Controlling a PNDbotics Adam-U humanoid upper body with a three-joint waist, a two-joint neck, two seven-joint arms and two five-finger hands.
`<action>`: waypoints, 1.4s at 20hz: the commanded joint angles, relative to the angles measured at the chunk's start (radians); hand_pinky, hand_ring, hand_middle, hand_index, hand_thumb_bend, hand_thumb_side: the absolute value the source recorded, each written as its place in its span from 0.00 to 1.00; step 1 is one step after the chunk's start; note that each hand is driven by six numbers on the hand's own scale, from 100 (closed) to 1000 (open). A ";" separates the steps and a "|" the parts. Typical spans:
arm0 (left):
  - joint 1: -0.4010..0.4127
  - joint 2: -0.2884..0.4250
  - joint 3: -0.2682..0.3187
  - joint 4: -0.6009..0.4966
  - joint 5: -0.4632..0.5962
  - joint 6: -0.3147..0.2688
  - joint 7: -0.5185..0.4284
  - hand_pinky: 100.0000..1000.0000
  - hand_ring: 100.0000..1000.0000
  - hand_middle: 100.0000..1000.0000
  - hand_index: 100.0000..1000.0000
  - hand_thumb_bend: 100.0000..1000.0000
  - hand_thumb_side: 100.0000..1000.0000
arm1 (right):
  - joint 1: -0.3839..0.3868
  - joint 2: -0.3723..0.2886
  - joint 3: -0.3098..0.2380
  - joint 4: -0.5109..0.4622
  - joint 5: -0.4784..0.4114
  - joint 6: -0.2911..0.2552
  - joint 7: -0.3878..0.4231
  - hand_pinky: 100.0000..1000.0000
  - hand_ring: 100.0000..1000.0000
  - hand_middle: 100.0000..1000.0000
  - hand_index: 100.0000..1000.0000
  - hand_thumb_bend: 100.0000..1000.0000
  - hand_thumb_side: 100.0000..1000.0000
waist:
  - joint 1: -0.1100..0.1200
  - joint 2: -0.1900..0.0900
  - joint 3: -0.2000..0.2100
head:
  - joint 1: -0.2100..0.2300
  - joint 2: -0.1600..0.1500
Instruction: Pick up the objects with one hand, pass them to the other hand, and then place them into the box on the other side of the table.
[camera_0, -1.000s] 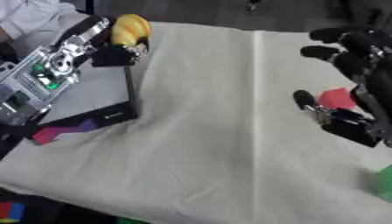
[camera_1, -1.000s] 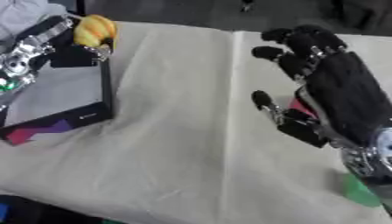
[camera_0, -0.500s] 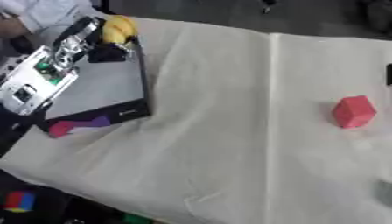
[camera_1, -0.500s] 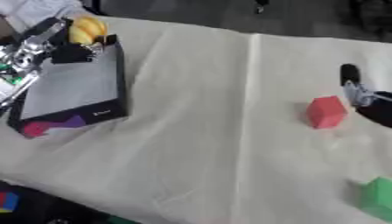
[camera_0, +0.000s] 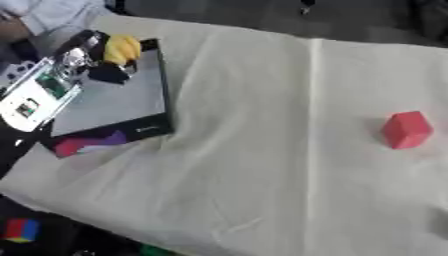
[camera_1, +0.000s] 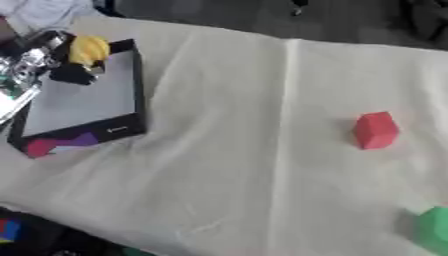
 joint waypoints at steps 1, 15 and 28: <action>-0.011 0.046 0.027 0.017 -0.055 0.032 -0.049 0.88 0.81 0.61 0.80 0.14 0.21 | 0.003 -0.049 -0.038 -0.015 -0.011 0.004 -0.025 0.74 0.69 0.81 0.78 0.16 0.11 | 0.001 -0.012 -0.003 | -0.010 -0.019; -0.029 0.035 0.077 0.010 -0.260 0.079 -0.157 1.00 0.93 0.71 0.89 0.43 0.48 | 0.047 -0.073 -0.071 -0.015 -0.017 0.005 -0.066 0.74 0.69 0.80 0.78 0.16 0.10 | 0.002 -0.004 -0.006 | -0.048 -0.031; 0.056 -0.039 0.160 -0.573 0.274 -0.198 0.355 0.90 0.88 0.73 0.82 0.00 0.70 | 0.114 -0.158 -0.132 -0.015 -0.165 -0.011 0.148 0.77 0.74 0.86 0.83 0.15 0.22 | -0.012 -0.004 -0.011 | -0.143 -0.013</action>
